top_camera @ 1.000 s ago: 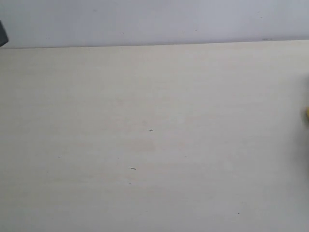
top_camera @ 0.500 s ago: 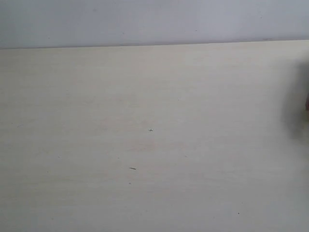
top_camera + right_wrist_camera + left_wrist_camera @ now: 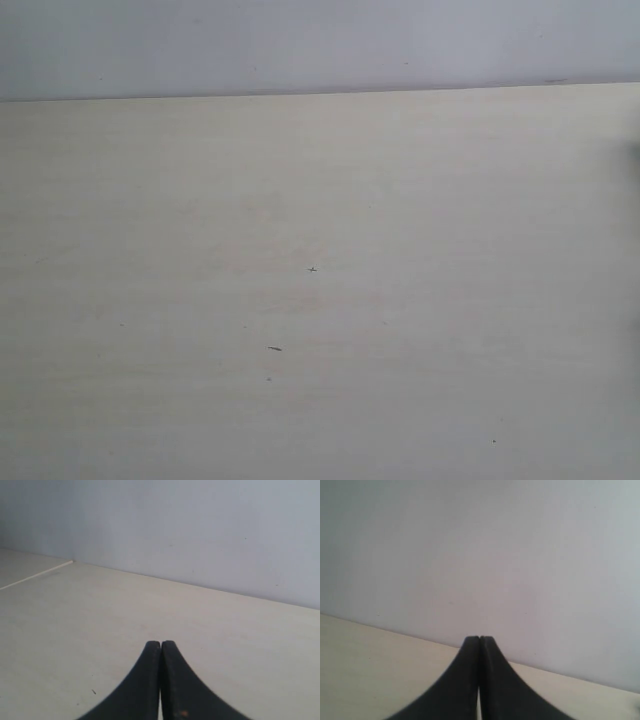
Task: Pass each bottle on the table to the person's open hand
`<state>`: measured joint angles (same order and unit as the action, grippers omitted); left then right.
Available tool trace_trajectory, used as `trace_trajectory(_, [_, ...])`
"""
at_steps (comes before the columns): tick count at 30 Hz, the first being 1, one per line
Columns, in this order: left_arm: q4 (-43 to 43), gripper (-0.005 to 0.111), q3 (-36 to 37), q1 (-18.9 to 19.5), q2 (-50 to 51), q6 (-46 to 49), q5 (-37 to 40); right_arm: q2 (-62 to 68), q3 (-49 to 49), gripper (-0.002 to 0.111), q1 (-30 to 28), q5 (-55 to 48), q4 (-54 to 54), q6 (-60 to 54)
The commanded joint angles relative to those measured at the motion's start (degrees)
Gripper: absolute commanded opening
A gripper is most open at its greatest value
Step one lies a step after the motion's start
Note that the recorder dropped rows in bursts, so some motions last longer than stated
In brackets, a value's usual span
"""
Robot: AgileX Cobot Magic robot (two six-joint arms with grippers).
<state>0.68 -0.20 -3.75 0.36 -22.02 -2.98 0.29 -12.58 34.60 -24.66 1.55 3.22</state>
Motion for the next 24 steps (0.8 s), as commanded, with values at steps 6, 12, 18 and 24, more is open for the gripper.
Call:
trace_trajectory(6, [0.27,0.000,0.20,0.14,-0.36,4.02,6.45,-0.29,0.18,0.000,-0.03,0.46,0.00,-0.07])
trace_trajectory(12, [3.59,0.000,0.20,0.28,-0.36,7.73,7.17,-0.29,0.18,0.000,-0.03,0.46,0.00,-0.07])
trace_trajectory(18, [3.61,0.000,0.20,0.28,-0.36,7.97,7.17,-0.29,0.18,0.000,-0.03,0.46,0.00,-0.07])
trace_trajectory(24, [3.61,0.000,0.20,0.28,-0.36,7.97,7.17,-0.29,0.18,0.000,-0.03,0.46,0.00,-0.07])
